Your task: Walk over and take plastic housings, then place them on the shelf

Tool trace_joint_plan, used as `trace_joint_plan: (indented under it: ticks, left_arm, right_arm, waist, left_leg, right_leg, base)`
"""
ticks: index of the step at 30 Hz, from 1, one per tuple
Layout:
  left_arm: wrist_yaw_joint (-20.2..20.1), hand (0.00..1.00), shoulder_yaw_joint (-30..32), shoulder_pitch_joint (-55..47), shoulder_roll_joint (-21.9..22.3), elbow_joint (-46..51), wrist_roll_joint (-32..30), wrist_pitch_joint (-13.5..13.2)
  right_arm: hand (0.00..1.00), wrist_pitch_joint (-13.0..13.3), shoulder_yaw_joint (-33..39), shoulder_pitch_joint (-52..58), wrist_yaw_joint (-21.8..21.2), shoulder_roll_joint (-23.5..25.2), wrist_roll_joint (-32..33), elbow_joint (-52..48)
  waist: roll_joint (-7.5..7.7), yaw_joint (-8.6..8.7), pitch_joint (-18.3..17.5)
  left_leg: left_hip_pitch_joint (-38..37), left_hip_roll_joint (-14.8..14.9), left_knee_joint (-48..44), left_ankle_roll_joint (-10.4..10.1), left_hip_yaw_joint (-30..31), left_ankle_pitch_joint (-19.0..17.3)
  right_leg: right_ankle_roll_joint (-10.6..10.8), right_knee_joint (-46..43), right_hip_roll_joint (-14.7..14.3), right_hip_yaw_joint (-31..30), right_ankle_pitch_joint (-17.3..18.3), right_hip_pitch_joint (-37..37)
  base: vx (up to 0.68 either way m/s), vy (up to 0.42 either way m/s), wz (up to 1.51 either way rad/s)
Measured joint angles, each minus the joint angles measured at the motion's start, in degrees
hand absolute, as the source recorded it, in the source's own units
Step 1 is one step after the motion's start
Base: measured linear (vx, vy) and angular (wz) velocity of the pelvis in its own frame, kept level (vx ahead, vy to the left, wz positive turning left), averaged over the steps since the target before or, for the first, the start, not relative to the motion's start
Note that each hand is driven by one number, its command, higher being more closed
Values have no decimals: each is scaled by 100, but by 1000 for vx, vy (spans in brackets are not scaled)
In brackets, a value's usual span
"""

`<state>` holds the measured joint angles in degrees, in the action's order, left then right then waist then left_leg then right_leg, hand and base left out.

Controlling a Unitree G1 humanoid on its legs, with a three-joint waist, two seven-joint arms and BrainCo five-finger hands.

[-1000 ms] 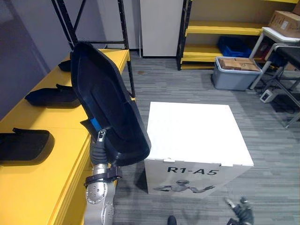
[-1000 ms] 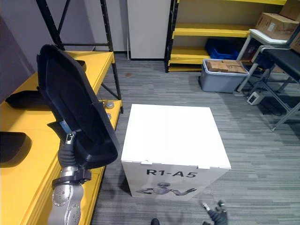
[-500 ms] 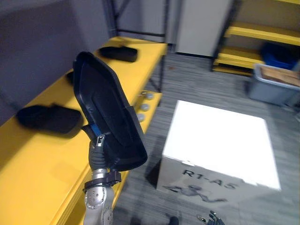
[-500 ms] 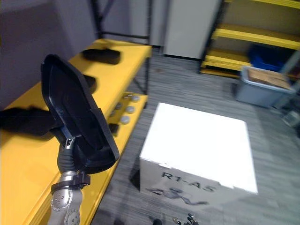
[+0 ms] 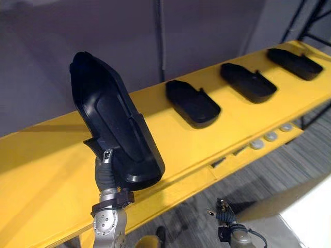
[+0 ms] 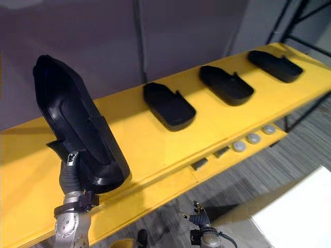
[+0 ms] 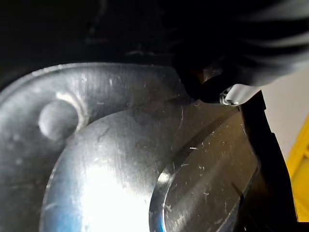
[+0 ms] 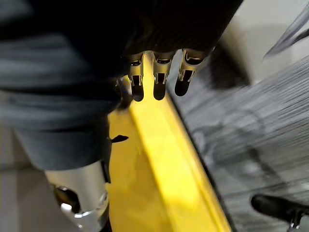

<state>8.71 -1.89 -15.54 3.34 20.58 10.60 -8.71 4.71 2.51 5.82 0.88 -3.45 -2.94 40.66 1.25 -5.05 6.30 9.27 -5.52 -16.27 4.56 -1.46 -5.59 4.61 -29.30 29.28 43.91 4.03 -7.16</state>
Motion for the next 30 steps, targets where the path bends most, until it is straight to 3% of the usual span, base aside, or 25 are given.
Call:
trace_joint_plan:
  ticks: [1,2,4,7,8,10,11,12,15,18,26,28,29,30]
  left_arm:
    - [14,100,-99,67,-5,13,-91,3]
    - [29,100,-200,130,-6,38,-142,8]
    - [41,100,-346,238,-16,68,-214,8]
    - [97,100,-696,604,-50,-45,-311,-11]
    - [97,100,-736,653,-60,-62,-313,-13]
    - [97,100,-794,731,-139,-112,-315,-76]
    - [98,100,-782,727,-124,-247,-315,-132]
    - [89,100,-814,725,-102,-402,-329,-119]
    - [60,100,-885,727,-62,-488,-353,-119]
    - [50,100,-944,719,-60,-642,-358,-107]
    - [58,100,-977,718,-69,-647,-362,-76]
    - [92,100,-910,715,-67,-584,-359,-76]
    - [94,100,-855,716,-66,-574,-358,-72]
    - [112,100,-848,721,-70,-542,-356,-69]
  right_arm:
    - [0,-11,-26,77,-9,41,-13,-18]
    - [0,-17,-16,83,-7,102,-43,-109]
    - [0,-16,-10,152,-3,206,-67,-221]
    - [0,-17,23,303,3,366,-62,-359]
    - [0,-17,39,331,5,401,-60,-379]
    - [0,-20,152,462,10,576,-50,-393]
    - [0,-25,200,488,16,600,10,-358]
    - [0,-31,210,553,30,576,64,-350]
    - [0,-75,249,599,32,555,66,-322]
    - [0,-94,437,619,40,556,68,-323]
    - [0,-96,414,731,94,530,132,-319]
    - [0,-96,423,583,166,477,207,-317]
    - [0,-96,440,543,190,459,219,-322]
    - [0,-97,530,463,248,433,225,-324]
  waist:
    - [30,75,-8]
    - [33,103,-7]
    - [76,155,11]
    - [147,223,-14]
    - [170,268,-28]
    - [466,258,-182]
    - [446,271,-236]
    - [318,282,-341]
    - [262,350,-462]
    - [268,414,-510]
    - [254,378,-518]
    - [275,362,-372]
    - [359,350,-316]
    - [326,366,-250]
  left_leg:
    - [-72,-64,-95,105,317,-107]
    - [-161,-74,-94,121,580,-125]
    - [-283,-129,-90,74,944,-152]
    - [-482,-211,-125,-72,1590,-239]
    - [-473,-210,-162,-126,1635,-271]
    - [-455,-275,-217,-266,1494,-510]
    - [-448,-169,-357,-312,1412,-661]
    - [-415,255,-427,-451,963,-792]
    - [-497,703,-256,-595,545,-736]
    - [-672,799,-108,-691,375,-671]
    - [-603,812,-104,-904,340,-503]
    - [-342,821,-364,-1003,292,-447]
    - [-317,825,-432,-1010,258,-568]
    - [-175,1111,-894,-913,-141,-758]
  right_leg:
    - [-105,-796,-115,-1135,341,383]
    - [-60,-1255,-521,-2163,732,804]
    - [34,-1350,-1104,-3173,1150,1209]
    - [169,-743,-1726,-4050,1352,1625]
    - [169,-510,-1765,-4069,1350,1638]
    - [-38,540,-1711,-4071,697,1622]
    - [198,622,-1755,-4023,625,1546]
    - [103,894,-1976,-3924,562,1365]
    - [-36,1257,-2245,-3862,462,1183]
    - [-76,1488,-2319,-3870,421,980]
    - [-112,1783,-2299,-3539,331,705]
    - [-122,1665,-2249,-3475,339,775]
    - [-128,1653,-2162,-3460,342,803]
    - [-134,1590,-2090,-3366,345,822]
  base:
    - [310,93,147]
    - [183,25,122]
    - [148,-3,101]
    - [111,-83,117]
    - [48,-197,105]
    - [33,-216,50]
    - [66,-254,7]
    - [76,-247,0]
    - [125,-178,-8]
    - [123,-70,-8]
    - [41,-14,22]
    - [-114,17,43]
    - [-123,49,34]
    - [-118,70,36]
